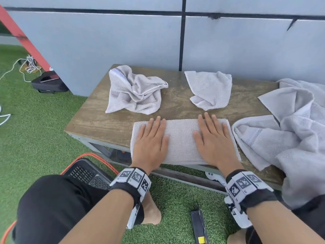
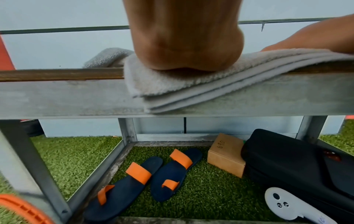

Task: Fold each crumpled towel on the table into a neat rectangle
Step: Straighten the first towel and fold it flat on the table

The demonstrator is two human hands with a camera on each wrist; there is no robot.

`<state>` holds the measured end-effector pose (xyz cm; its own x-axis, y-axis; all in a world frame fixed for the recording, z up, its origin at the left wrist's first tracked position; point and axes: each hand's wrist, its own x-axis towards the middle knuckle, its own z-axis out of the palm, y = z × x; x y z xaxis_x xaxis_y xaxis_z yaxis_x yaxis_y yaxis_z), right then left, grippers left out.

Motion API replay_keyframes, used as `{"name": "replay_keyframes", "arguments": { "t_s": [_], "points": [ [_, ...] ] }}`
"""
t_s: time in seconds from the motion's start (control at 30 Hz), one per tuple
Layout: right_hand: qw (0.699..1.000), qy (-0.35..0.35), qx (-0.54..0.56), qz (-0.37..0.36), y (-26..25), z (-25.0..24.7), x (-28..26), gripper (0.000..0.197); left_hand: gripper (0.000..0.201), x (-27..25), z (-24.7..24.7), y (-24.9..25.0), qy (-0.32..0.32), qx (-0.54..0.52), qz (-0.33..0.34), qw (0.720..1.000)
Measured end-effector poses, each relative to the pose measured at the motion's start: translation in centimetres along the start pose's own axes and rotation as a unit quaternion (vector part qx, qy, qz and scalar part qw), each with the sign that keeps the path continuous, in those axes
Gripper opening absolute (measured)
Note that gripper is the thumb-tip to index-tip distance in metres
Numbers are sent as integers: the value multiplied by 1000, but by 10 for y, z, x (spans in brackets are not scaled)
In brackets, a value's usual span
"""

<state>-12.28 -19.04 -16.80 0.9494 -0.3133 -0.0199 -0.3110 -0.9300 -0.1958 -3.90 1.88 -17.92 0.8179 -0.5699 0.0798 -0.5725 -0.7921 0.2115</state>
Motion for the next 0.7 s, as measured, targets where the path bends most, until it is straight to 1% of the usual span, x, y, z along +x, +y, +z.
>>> {"name": "replay_keyframes", "arguments": {
  "t_s": [0.27, 0.53, 0.63, 0.7],
  "points": [
    [1000, 10, 2, 14, 13, -2, -6, 66, 61, -8, -3, -19, 12, 7, -21, 1000],
    [1000, 5, 9, 1, 15, -2, -4, 66, 61, -4, -12, -14, -40, -13, -74, 996],
    [999, 7, 36, 35, 17, -6, -8, 77, 62, -2, -15, -13, -63, -18, -91, 994],
    [996, 40, 38, 73, 19, -11, -12, 84, 62, 0, -17, -11, -77, -21, -101, 992]
  ]
}}
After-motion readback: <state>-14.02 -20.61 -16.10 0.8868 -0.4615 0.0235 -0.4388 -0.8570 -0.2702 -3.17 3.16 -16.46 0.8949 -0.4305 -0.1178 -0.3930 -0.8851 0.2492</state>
